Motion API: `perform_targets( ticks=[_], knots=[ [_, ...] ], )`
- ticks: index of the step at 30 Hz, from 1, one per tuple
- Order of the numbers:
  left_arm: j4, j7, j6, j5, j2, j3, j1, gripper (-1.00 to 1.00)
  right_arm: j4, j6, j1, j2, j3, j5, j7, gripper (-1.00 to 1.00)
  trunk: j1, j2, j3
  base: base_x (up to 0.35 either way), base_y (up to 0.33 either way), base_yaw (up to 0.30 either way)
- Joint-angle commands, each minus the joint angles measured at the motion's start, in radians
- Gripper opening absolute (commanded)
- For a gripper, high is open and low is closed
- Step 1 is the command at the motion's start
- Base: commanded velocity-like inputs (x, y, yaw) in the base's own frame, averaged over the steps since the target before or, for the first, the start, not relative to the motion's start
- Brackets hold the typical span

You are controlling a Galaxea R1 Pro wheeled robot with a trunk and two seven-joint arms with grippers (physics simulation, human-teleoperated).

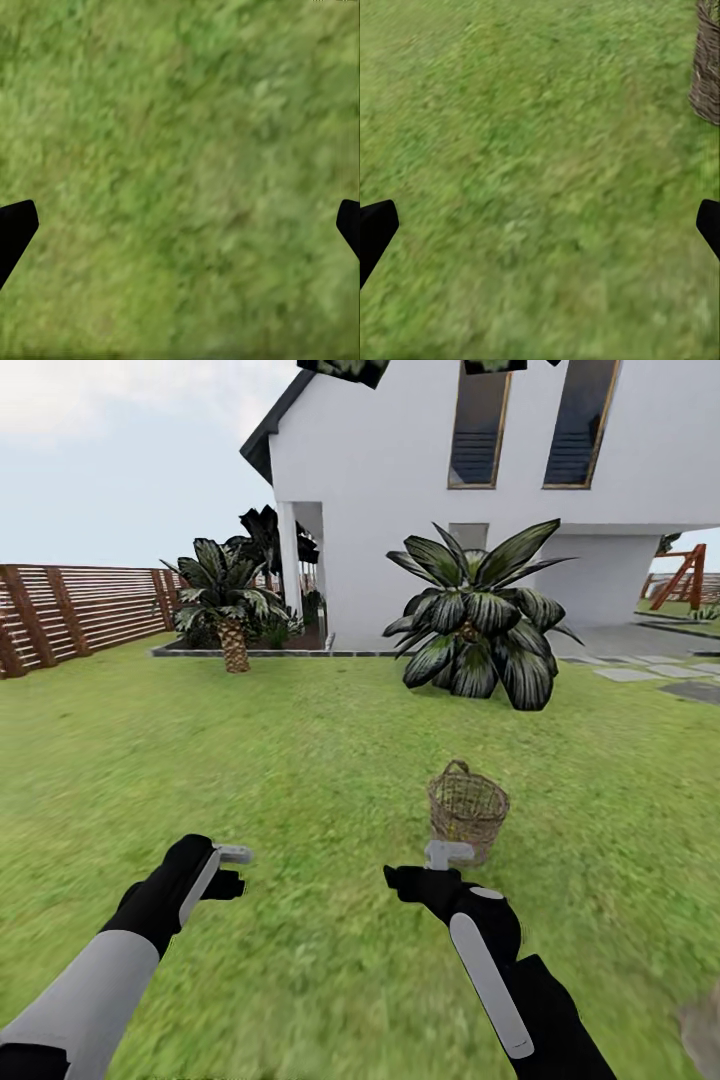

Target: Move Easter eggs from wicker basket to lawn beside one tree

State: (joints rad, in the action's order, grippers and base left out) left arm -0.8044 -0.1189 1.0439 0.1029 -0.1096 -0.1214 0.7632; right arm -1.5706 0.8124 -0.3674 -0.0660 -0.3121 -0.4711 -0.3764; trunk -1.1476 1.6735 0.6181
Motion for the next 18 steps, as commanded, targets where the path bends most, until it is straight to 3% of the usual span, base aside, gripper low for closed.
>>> perform_targets(
  ticks=[1, 11, 18],
  knots=[
    [-0.003, -0.01, 0.003, 0.011, -0.002, -0.005, 0.001, 1.0, -0.001, 0.002, -0.001, 0.0, -0.001, -0.011, -0.01, 1.0, 0.0, 0.001, 0.001, 0.171, 0.0, 0.285],
    [0.0, -0.01, 0.003, 0.012, -0.002, -0.004, 0.001, 1.0, -0.002, 0.001, -0.001, 0.001, -0.002, -0.012, -0.01, 1.0, 0.0, 0.001, 0.001, 0.285, 0.0, 0.267],
    [0.001, -0.009, 0.003, 0.012, -0.002, -0.004, 0.001, 1.0, -0.002, 0.001, -0.001, 0.001, -0.002, -0.011, -0.009, 1.0, 0.0, 0.001, 0.001, 0.258, 0.0, 0.061]
  ],
)
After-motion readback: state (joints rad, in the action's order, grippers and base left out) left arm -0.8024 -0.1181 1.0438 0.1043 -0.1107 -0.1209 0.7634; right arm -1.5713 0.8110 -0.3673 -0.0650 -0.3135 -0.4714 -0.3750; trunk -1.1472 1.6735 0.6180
